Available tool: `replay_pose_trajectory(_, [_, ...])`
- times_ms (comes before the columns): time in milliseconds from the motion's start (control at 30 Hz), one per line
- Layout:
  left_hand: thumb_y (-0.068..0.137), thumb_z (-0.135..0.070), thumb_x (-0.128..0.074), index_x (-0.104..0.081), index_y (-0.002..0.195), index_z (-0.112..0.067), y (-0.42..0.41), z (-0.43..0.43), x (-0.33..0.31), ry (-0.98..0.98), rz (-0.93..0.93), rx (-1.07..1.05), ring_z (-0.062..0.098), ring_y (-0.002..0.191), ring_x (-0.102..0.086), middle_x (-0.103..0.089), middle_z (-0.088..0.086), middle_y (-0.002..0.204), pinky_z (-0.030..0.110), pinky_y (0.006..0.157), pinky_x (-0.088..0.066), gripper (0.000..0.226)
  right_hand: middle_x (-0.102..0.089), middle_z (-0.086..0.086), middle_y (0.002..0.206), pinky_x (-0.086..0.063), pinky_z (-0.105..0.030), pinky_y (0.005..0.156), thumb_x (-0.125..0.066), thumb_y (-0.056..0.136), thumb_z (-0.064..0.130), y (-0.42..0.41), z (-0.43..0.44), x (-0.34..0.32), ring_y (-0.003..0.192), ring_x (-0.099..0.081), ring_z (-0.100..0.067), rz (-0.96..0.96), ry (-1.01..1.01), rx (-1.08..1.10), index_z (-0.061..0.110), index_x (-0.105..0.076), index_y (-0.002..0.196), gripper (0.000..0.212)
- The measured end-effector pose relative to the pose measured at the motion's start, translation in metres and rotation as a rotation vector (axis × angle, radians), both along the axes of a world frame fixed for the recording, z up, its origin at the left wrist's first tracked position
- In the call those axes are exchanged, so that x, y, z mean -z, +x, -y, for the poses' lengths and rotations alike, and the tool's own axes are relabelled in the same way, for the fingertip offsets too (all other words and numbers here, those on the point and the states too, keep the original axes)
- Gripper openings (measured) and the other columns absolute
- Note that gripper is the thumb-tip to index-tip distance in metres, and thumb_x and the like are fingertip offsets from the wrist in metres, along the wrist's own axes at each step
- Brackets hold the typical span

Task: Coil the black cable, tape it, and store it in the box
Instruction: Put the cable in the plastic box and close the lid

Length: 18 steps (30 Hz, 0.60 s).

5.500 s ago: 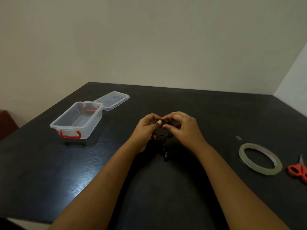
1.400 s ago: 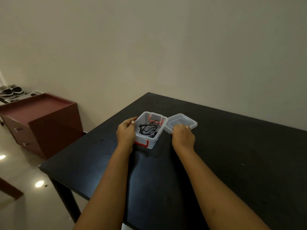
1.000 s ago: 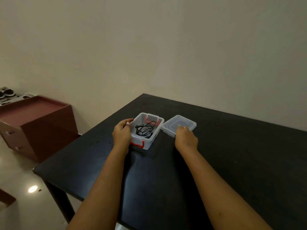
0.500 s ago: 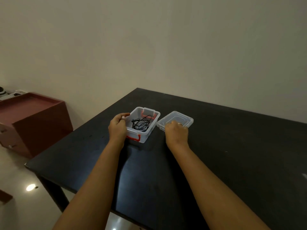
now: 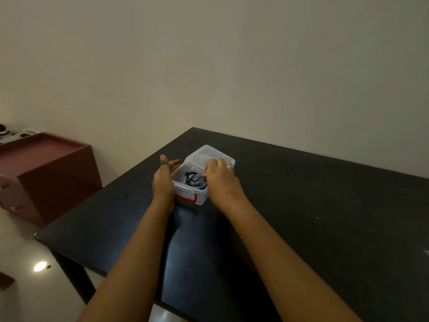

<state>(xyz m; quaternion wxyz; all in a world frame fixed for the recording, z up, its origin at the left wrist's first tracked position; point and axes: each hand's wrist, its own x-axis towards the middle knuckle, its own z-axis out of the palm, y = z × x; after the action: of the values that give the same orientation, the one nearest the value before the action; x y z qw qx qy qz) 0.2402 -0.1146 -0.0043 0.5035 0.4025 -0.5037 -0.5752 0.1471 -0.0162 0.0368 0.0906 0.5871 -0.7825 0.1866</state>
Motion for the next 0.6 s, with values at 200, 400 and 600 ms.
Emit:
replay_pose_trajectory(200, [0.093,-0.03,-0.055,-0.066,0.106,-0.011,0.002,0.001,0.001,0.009,-0.025,0.049,0.024,0.087,-0.065,-0.067,0.01,0.098,0.037,0.075,-0.054,0.025,-0.047,-0.015,0.127,-0.048,-0.044,0.087,-0.059,0.09,0.02,0.028,0.002,0.008,0.119,-0.046,-0.03,-0.194,0.02,-0.062,0.005,-0.042,0.128,0.044])
replay_pose_trajectory(400, [0.088,-0.006,-0.051,-0.059,0.117,-0.007,0.004,0.003,0.001,0.0,0.024,0.048,0.02,0.082,-0.064,-0.063,0.008,0.101,0.027,0.06,-0.05,0.03,-0.052,-0.01,0.122,-0.052,-0.041,0.084,-0.054,0.093,0.028,0.023,0.002,0.011,0.111,-0.05,-0.026,-0.163,-0.06,-0.158,0.01,-0.048,0.122,0.035])
replay_pose_trajectory(600, [0.087,-0.001,-0.045,-0.056,0.108,-0.007,0.004,-0.001,-0.005,0.022,0.037,0.038,0.017,0.076,-0.058,-0.057,0.004,0.089,0.029,0.059,-0.05,0.025,-0.062,-0.009,0.104,-0.053,-0.039,0.069,-0.072,0.08,0.025,0.029,0.002,0.028,0.092,-0.062,-0.025,-0.291,-0.152,-0.074,0.011,-0.058,0.108,0.035])
